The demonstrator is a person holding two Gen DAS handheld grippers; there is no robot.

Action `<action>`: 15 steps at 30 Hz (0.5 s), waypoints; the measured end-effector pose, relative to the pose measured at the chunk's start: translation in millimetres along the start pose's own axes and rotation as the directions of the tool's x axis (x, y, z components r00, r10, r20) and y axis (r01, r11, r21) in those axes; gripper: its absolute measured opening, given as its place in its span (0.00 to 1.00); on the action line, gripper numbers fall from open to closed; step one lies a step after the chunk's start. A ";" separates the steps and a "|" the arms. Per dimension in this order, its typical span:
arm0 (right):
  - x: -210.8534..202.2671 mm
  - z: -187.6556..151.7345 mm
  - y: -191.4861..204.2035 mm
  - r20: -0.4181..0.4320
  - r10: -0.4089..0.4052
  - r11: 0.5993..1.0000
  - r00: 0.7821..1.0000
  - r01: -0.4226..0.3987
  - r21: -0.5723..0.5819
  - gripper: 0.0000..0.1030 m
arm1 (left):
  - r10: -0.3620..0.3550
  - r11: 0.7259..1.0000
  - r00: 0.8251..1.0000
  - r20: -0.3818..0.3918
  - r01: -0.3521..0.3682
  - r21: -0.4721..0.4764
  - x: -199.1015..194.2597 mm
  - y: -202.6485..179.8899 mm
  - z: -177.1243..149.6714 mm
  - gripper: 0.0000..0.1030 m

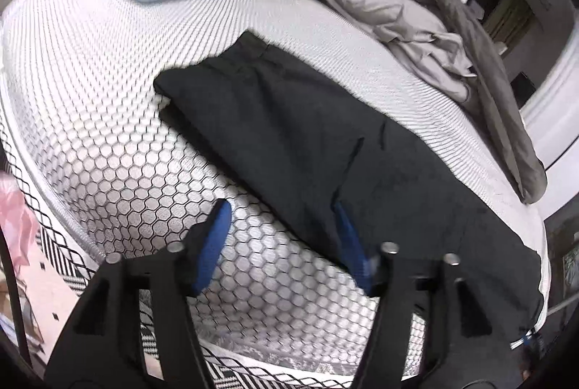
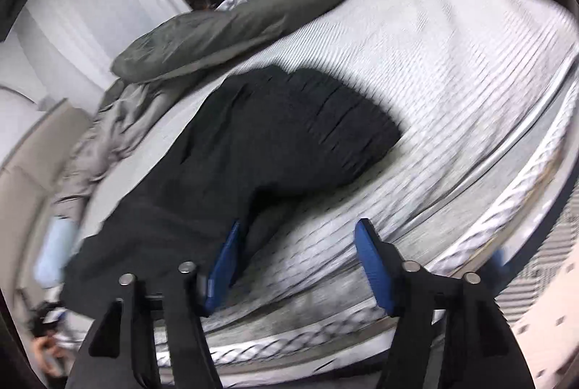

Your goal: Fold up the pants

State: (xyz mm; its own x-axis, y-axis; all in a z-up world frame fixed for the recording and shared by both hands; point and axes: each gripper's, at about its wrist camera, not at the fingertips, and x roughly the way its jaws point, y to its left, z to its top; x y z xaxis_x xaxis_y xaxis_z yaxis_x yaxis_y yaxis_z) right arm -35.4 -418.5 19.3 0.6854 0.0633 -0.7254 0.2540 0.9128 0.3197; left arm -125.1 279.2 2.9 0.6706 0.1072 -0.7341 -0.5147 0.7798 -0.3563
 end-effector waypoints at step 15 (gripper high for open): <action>29.7 118.9 69.1 -0.016 -0.074 0.951 0.997 0.065 -0.302 0.85 | -0.026 0.980 0.999 0.024 0.021 0.196 -29.4 -71.3 5.8 0.99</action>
State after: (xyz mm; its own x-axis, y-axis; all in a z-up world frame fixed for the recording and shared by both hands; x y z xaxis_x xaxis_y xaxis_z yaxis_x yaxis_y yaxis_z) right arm 83.6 -401.5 92.4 0.6538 0.0023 -0.7567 0.0802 0.9942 0.0723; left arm -105.1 224.1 53.2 0.6960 0.1017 -0.7108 -0.3861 0.8876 -0.2510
